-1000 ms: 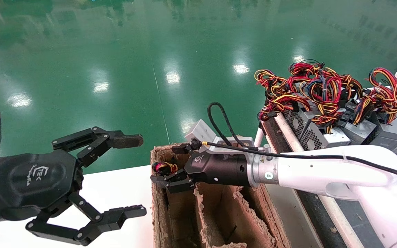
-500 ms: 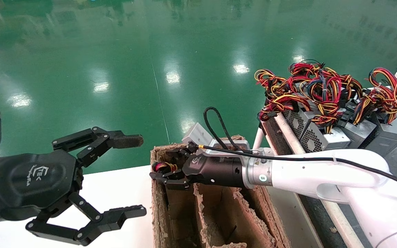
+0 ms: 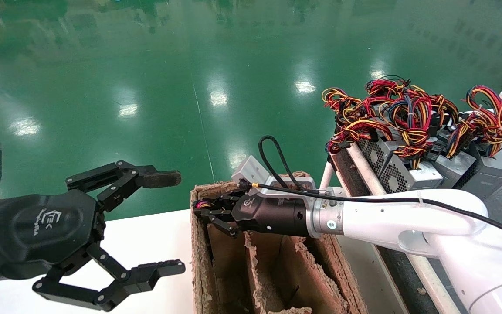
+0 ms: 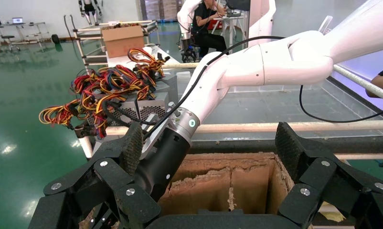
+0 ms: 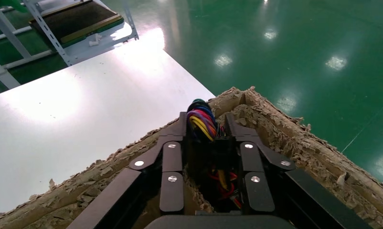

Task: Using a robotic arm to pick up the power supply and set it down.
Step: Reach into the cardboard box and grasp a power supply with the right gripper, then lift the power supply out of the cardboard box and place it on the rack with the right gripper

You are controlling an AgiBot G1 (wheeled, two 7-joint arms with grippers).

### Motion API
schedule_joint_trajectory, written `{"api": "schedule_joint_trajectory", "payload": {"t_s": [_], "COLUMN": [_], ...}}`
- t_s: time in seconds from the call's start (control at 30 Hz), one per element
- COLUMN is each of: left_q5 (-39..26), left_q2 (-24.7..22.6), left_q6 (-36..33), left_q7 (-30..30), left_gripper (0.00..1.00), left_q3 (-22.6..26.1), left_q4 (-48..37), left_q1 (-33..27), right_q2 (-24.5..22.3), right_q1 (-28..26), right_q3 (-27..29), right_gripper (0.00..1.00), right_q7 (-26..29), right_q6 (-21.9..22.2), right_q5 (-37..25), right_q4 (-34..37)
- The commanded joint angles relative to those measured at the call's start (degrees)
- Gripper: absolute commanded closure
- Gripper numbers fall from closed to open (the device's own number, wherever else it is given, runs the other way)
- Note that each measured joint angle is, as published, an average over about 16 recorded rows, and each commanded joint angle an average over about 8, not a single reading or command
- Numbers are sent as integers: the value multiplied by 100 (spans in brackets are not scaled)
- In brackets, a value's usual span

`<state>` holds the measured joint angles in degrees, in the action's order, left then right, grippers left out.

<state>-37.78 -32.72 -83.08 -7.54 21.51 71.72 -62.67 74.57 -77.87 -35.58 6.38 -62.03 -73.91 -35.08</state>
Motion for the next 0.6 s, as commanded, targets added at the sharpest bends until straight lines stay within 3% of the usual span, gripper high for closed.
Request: {"api": "schedule_joint_trajectory", "payload": {"t_s": [0.03,0.6], "left_q5": [0,0], "left_q2": [0,0], "left_q6": [0,0], "left_q7": [0,0], "left_gripper": [0,0], "left_q3": [0,0], "left_q4": [0,0], "left_q1": [0,0], "right_q2": [8,-48], "right_q1": [-8,-11], "right_q3": [0,153], "right_gripper": [100,100], "right_q7": [-26,-263], "right_q6": [-15,37], "right_q5": [7,208], "right_q4": [59,142]}}
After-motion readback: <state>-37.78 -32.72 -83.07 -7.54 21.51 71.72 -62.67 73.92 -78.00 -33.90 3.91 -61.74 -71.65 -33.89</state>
